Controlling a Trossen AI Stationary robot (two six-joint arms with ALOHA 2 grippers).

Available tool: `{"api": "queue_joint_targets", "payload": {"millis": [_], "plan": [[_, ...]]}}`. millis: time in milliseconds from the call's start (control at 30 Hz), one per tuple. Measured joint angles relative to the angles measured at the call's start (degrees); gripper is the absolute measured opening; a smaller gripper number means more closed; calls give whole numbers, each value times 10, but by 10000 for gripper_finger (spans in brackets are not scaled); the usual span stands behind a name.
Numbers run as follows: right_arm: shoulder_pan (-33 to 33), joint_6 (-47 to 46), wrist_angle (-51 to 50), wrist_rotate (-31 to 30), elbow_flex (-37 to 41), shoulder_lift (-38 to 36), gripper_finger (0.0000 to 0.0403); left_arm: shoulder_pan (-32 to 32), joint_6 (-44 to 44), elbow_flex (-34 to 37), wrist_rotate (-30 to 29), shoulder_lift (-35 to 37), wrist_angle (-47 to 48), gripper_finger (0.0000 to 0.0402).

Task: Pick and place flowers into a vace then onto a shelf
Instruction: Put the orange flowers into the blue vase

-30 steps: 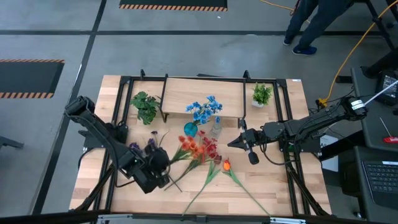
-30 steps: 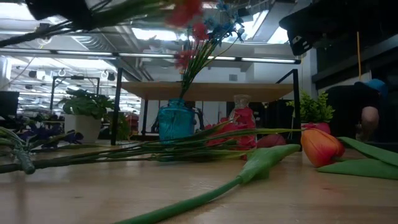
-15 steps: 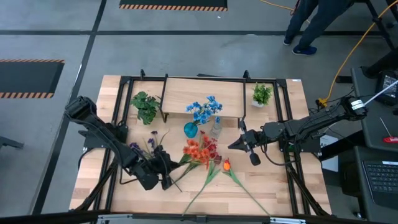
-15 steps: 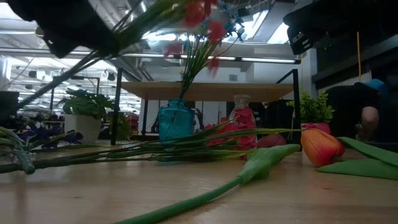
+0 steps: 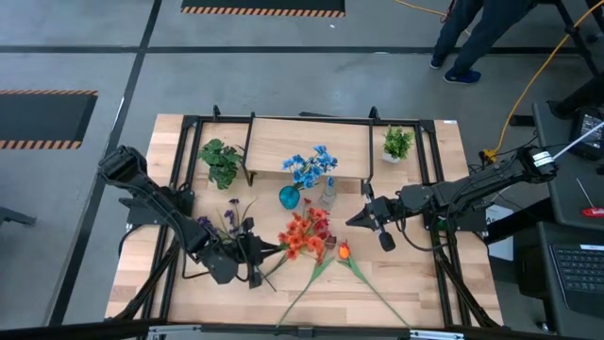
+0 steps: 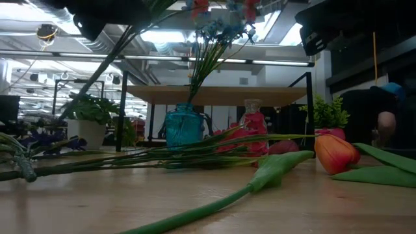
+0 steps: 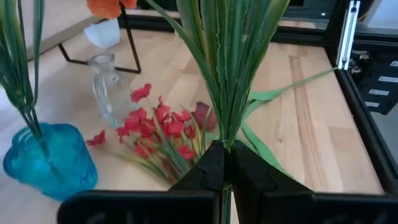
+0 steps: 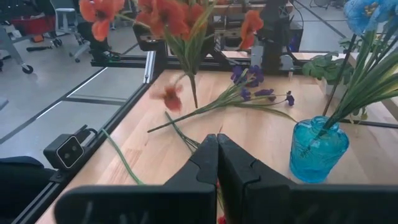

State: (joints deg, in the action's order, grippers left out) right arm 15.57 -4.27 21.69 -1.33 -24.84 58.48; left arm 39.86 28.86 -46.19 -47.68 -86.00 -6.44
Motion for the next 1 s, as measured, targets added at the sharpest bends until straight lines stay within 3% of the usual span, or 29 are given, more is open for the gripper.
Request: {"api": "queue_joint_targets", "payload": {"millis": [167,567,1000], "plan": [[0,0,0,0,0,0,5,-3,-42,0,11,10,-19,8],[0,15,6,0,0,0,5,-46,-214,0,20,141,-11,8],[0,-5,-7,0,0,0,5,-230,-348,0,278,162,-3,8]]}}
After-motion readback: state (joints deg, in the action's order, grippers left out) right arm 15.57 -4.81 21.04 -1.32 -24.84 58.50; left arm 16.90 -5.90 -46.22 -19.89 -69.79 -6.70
